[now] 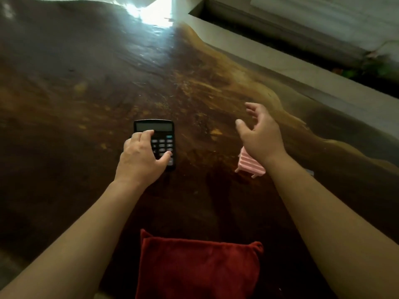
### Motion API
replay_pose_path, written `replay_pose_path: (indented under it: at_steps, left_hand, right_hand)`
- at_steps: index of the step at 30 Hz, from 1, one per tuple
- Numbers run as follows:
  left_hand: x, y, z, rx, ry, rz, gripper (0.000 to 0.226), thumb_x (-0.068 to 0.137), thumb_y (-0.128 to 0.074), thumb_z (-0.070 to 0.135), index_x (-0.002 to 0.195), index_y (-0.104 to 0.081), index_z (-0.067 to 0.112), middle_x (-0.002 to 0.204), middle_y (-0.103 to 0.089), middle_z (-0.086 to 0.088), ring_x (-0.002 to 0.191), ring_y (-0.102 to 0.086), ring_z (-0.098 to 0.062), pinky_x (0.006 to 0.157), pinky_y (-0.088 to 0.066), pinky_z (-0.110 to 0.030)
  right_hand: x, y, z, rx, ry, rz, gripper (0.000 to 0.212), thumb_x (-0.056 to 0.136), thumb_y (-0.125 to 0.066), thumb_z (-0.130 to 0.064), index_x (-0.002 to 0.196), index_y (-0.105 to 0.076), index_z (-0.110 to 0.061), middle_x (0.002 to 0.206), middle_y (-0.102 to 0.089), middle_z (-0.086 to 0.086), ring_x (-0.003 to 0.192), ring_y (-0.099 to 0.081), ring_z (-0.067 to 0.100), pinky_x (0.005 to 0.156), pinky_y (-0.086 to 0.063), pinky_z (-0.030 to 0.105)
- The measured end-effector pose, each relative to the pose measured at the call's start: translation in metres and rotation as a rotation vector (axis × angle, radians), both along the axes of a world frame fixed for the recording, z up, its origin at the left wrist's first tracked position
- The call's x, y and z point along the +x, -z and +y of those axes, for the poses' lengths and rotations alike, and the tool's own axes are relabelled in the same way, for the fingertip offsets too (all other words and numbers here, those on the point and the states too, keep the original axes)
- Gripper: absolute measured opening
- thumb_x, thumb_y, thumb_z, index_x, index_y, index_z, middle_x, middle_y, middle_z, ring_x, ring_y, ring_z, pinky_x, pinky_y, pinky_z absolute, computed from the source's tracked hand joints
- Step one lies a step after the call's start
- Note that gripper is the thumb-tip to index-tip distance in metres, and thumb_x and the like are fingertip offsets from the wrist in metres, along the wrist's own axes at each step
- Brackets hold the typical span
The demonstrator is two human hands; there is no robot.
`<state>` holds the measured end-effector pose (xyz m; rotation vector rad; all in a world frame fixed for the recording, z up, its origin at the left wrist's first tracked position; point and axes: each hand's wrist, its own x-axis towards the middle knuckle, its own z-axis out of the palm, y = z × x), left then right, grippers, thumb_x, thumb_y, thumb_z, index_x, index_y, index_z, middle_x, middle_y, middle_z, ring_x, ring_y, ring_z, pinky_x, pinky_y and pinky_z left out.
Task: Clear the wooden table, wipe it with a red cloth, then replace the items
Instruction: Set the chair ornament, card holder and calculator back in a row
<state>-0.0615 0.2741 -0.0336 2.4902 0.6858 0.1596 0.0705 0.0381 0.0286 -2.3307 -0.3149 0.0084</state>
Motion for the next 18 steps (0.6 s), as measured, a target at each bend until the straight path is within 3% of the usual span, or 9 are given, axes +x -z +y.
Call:
replay_pose_path:
  at_steps: [4, 11, 18]
  left_hand:
    - [-0.02, 0.004, 0.039, 0.005, -0.053, 0.072, 0.088, 0.082, -0.071, 0.052, 0.152, -0.033, 0.014, 0.149, -0.043, -0.011, 0.139, -0.036, -0.032, 0.108, -0.038, -0.051]
    - [-0.046, 0.019, 0.09, -0.003, -0.104, 0.162, 0.094, 0.084, -0.066, 0.06, 0.156, -0.025, 0.015, 0.157, -0.034, -0.009, 0.147, -0.025, -0.03, 0.113, -0.034, -0.051]
    - [-0.058, 0.036, 0.111, 0.001, -0.108, 0.181, 0.094, 0.083, -0.067, 0.06, 0.156, -0.027, 0.014, 0.156, -0.036, -0.009, 0.147, -0.025, -0.031, 0.117, -0.03, -0.047]
  right_hand:
    - [0.005, 0.018, 0.066, -0.1, -0.196, 0.073, 0.049, 0.095, -0.066, -0.035, 0.141, -0.053, -0.025, 0.141, -0.058, 0.002, 0.127, -0.054, 0.019, 0.097, -0.043, 0.032]
    - [0.01, 0.06, 0.154, -0.227, -0.336, 0.214, 0.051, 0.096, -0.065, -0.035, 0.144, -0.049, -0.027, 0.142, -0.057, -0.001, 0.128, -0.053, 0.02, 0.092, -0.042, 0.032]
    - [0.011, 0.086, 0.195, -0.357, -0.43, 0.191, 0.055, 0.097, -0.062, -0.034, 0.148, -0.044, -0.024, 0.143, -0.052, 0.003, 0.129, -0.048, 0.025, 0.103, -0.043, 0.041]
